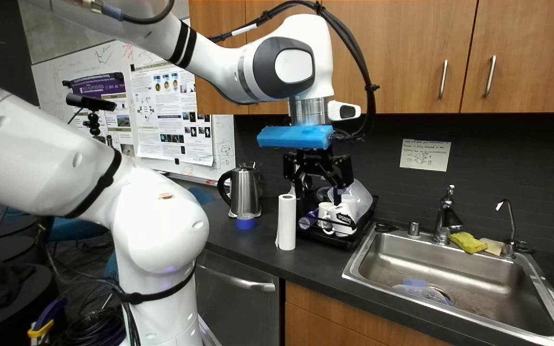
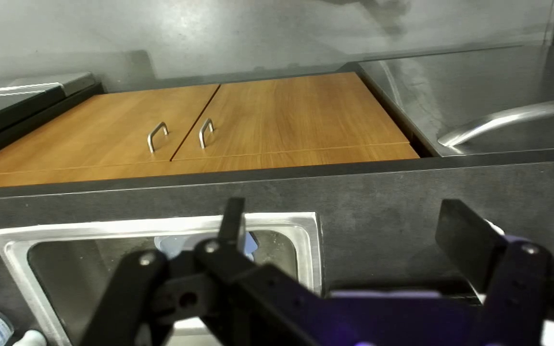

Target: Put the toilet paper closer to the edge in a lying position

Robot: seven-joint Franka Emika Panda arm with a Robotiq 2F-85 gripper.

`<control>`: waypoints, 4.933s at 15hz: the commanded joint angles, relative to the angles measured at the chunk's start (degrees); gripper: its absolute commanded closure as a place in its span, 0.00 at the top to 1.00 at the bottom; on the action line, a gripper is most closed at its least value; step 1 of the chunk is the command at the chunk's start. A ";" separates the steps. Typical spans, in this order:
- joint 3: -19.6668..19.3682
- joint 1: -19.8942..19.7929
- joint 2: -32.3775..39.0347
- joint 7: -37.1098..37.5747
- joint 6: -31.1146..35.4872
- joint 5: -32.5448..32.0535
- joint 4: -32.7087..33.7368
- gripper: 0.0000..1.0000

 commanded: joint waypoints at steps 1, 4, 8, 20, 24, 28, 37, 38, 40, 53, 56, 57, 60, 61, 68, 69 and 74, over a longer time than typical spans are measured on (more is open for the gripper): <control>0.04 0.01 0.01 0.01 -0.17 0.05 0.13 1.00; 0.04 0.01 0.01 0.01 -0.17 0.05 0.13 1.00; 0.04 0.01 0.01 0.01 -0.17 0.05 0.13 1.00; 0.57 1.24 1.72 -2.53 2.61 -1.97 4.77 1.00; 0.40 3.68 3.04 -5.63 3.67 -1.72 5.01 1.00; 3.13 7.08 4.91 -4.88 5.17 -0.29 6.89 1.00; 14.91 14.21 15.34 3.07 3.00 2.84 17.40 1.00; 15.68 14.31 16.50 3.61 2.60 2.61 18.30 1.00; 16.81 14.30 18.59 4.43 1.51 2.39 19.93 1.00; 18.46 14.55 29.45 4.57 -2.82 2.29 28.89 1.00; 19.92 14.81 32.70 5.05 -3.66 1.94 31.53 1.00; 20.46 14.89 33.87 5.30 -4.03 1.89 32.45 1.00; 22.02 15.12 37.67 6.52 -5.46 1.71 35.43 1.00; 22.47 15.16 38.93 7.12 -6.00 1.63 36.39 1.00; 24.86 15.59 48.23 13.05 -8.15 -0.58 43.35 1.00; 24.95 15.63 49.31 13.74 -8.11 -1.13 44.21 1.00; 24.92 16.13 53.83 15.87 -7.74 -3.27 48.01 1.00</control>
